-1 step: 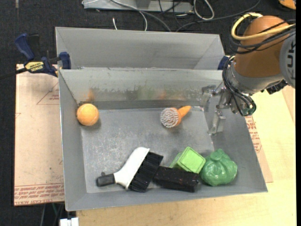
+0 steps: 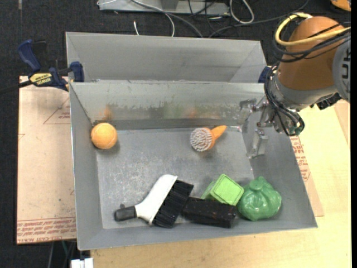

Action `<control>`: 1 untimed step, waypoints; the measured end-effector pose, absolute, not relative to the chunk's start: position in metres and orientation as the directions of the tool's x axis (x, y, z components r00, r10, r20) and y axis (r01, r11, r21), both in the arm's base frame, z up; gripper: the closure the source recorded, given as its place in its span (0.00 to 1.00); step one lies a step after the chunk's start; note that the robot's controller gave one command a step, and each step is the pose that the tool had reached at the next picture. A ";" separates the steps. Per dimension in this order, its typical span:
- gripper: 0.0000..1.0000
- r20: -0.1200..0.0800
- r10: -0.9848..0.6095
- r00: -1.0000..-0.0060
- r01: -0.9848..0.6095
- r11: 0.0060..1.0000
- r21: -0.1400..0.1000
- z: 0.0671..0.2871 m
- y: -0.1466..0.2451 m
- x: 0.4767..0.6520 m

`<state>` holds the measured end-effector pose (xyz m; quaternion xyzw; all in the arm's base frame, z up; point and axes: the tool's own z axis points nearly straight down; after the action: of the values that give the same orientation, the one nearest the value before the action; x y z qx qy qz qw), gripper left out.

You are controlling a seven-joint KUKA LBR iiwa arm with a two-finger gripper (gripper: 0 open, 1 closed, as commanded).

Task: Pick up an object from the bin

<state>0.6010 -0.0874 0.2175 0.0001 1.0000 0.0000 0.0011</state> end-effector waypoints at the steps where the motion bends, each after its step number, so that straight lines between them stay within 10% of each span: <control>1: 0.00 -0.006 -0.119 -0.993 -0.119 0.993 -0.001 0.149 -0.063 0.627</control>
Offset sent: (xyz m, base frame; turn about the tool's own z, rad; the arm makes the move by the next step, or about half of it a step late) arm 0.0507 0.0544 -0.0715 -0.3769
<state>0.6272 -0.0628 0.1487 -0.0594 0.9982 -0.0001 0.0030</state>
